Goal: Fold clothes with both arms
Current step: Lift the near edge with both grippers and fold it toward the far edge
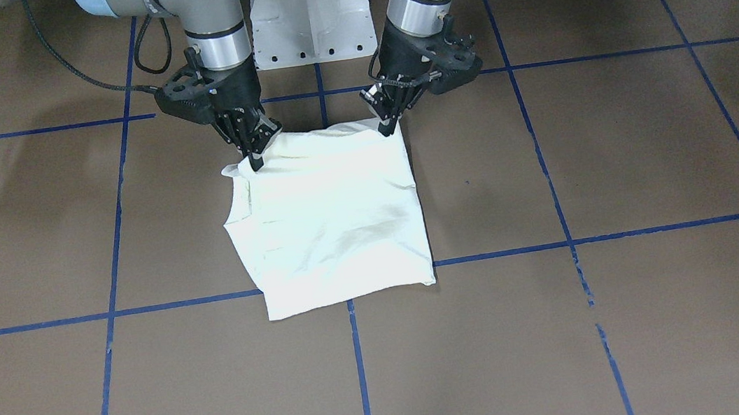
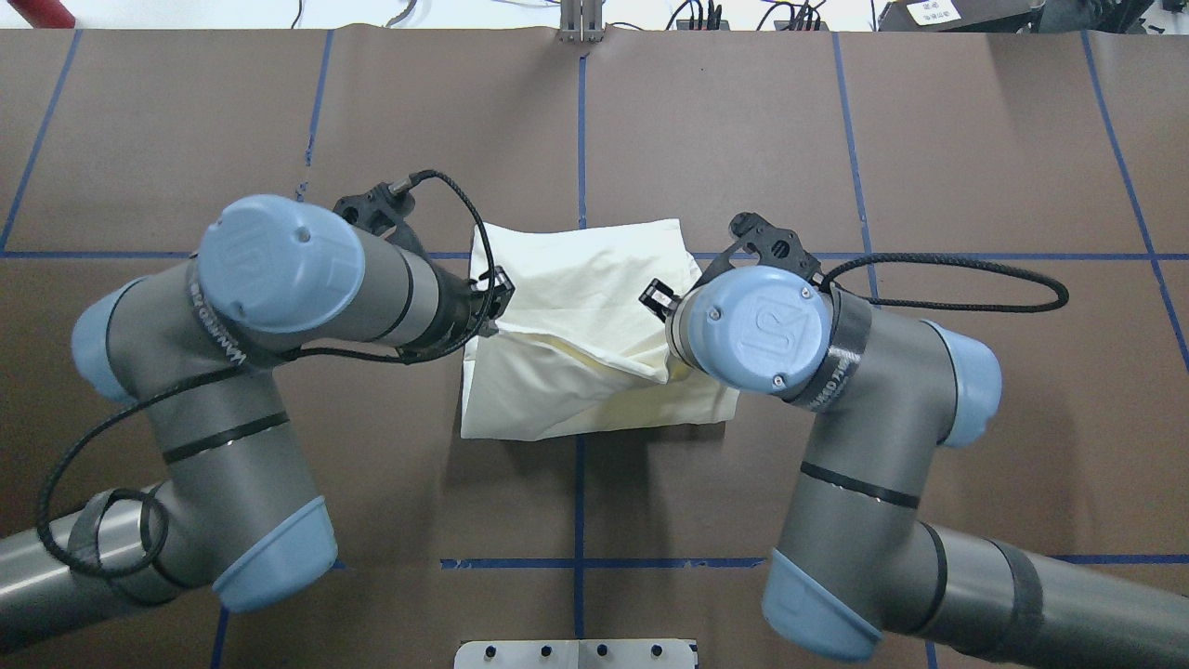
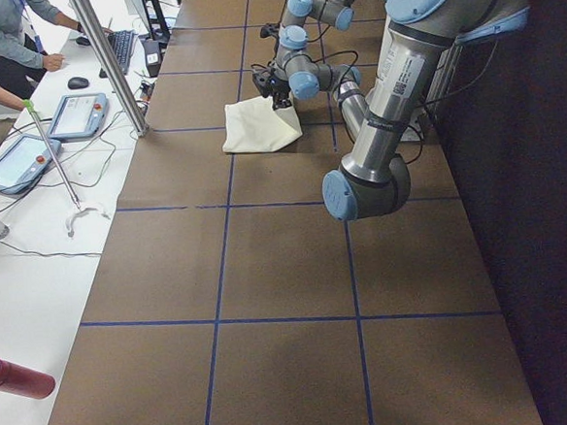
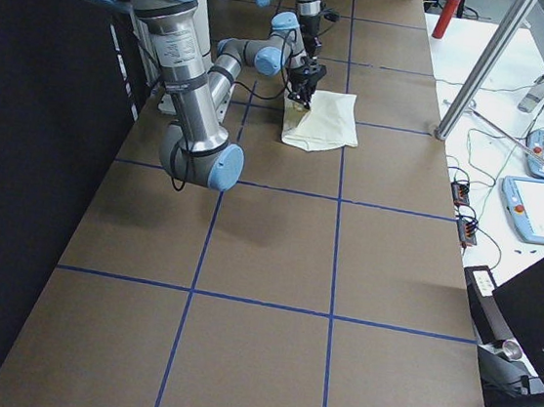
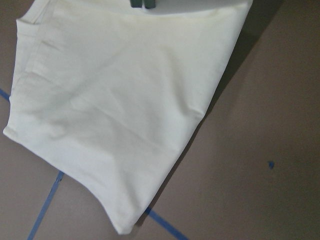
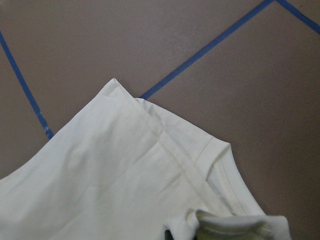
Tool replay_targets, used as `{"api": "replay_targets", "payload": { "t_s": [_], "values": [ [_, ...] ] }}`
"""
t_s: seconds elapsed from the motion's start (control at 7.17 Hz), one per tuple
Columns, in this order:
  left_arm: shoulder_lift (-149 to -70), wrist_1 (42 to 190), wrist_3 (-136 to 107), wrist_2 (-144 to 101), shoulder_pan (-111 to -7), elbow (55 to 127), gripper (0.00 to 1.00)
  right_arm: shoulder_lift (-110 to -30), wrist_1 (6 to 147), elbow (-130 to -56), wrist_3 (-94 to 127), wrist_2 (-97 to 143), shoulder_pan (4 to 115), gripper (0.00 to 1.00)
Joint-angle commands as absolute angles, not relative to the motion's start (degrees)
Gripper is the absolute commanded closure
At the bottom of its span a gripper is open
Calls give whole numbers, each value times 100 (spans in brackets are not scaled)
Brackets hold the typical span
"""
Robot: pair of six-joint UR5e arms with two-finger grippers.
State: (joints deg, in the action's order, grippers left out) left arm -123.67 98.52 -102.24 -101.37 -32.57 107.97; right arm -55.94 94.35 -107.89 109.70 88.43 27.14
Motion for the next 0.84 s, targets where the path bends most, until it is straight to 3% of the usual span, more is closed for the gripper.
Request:
{"api": "replay_targets", "payload": {
  "t_s": [0.0, 0.28, 0.7],
  "values": [
    [-12577, 10595, -9836, -10143, -3787, 9857, 100, -5134, 8468, -9550, 10907, 9663, 3372, 100],
    [-12752, 10995, -9582, -10134, -3963, 9205, 100, -4617, 8227, -8547, 10907, 9852, 3463, 100],
    [-12902, 11923, -9352, -10116, -4157, 8204, 100, -4527, 7298, -7606, 10881, 10327, 3796, 100]
  ]
}}
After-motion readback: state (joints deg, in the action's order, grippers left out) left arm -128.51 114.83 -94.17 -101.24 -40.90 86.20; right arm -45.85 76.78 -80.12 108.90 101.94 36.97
